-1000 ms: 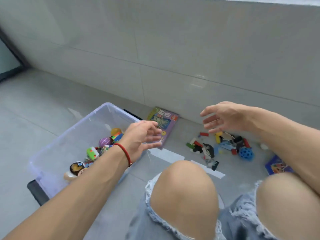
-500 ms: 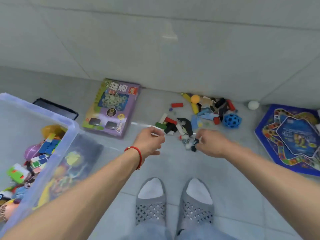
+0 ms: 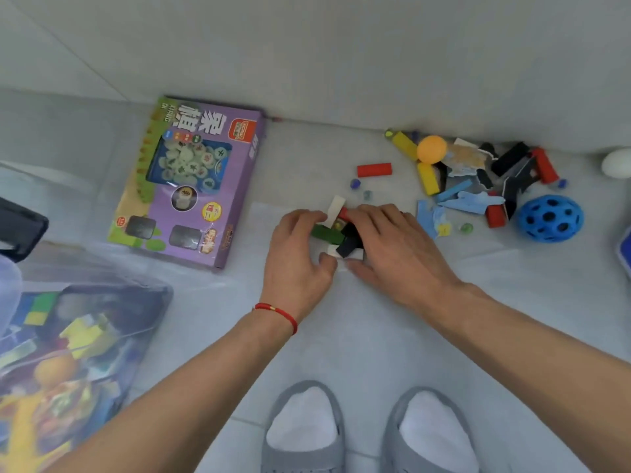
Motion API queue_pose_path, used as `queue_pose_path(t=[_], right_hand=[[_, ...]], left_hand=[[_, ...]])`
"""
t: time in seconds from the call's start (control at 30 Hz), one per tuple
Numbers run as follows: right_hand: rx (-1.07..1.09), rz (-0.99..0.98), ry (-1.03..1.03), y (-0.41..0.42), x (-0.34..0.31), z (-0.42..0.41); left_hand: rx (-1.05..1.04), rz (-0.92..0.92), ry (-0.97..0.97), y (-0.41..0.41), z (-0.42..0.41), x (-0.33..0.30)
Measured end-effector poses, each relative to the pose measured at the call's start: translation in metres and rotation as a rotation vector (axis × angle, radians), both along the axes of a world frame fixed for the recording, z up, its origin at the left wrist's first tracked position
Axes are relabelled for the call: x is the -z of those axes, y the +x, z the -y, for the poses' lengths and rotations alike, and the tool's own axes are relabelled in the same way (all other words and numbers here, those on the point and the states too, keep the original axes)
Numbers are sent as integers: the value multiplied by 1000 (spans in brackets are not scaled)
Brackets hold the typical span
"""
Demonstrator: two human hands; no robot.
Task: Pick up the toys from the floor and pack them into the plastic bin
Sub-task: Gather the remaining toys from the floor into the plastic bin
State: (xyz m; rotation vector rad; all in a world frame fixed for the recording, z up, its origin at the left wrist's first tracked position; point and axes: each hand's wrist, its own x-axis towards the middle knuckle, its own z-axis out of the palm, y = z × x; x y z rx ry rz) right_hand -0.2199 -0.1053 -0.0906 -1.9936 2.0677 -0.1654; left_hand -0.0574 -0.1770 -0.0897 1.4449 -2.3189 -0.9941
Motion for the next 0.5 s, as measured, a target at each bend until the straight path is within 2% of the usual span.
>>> queue_pose_path(t=[0.13,0.3,0.5], right_hand=[[-83,-82,-29,-9,6,-6],[-78,-104,-23,-8,4,-5],[-57,-100,60,6,0,0]], left_hand=[[194,139,-120,11,4,7],[198,93,-173,13,-5,9],[238,166,-243,13,-18,9]])
